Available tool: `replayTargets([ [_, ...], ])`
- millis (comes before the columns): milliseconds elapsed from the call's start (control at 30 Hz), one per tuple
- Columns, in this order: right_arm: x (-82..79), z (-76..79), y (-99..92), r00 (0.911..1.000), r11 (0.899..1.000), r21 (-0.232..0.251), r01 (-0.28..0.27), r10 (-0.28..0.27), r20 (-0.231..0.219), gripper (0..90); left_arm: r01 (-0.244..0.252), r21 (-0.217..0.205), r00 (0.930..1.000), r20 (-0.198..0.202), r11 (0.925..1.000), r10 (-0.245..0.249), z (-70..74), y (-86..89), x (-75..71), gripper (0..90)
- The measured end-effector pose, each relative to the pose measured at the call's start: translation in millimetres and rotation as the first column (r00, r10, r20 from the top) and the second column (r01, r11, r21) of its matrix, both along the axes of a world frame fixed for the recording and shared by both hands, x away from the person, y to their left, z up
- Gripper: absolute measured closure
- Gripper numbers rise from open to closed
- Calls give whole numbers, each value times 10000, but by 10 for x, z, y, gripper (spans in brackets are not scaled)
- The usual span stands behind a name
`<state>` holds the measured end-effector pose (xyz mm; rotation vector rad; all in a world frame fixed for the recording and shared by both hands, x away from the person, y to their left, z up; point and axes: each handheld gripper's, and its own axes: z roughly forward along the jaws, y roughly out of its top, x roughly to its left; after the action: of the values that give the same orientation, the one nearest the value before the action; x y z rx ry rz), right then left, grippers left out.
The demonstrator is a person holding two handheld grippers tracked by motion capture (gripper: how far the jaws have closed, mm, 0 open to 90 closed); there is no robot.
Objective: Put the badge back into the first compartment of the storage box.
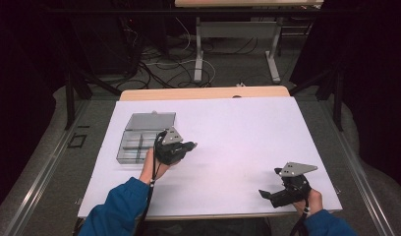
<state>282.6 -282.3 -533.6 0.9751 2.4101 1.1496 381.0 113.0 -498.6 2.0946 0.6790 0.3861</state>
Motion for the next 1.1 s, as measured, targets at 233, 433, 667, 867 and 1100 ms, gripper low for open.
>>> replayTargets([
  [233, 10, -2, 2, 10000, 10000, -52, -67, 67, 0, 15, -290, -111, 9995, 99, 9995, 291, 39, 135, -14, 867],
  [433, -3, 1, 3, 10000, 10000, -22, 4, -4, -85, 15, -606, -210, 9980, 162, 9979, 610, 64, 252, -27, 867],
  [667, 7, -1, 5, 9999, 9999, -98, -93, 92, -62, 15, -1007, -343, 9947, 151, 9943, 1013, 95, 426, -45, 867],
  [867, 3, 0, 9, 10000, 10000, -56, -32, 32, -41, 15, -1361, -399, 9903, 222, 9899, 1371, 116, 574, -66, 867],
  [1100, 6, 0, 7, 10000, 9999, -90, -68, 68, -19, 15, -1682, -497, 9853, 232, 9845, 1695, 118, 689, -76, 867],
])
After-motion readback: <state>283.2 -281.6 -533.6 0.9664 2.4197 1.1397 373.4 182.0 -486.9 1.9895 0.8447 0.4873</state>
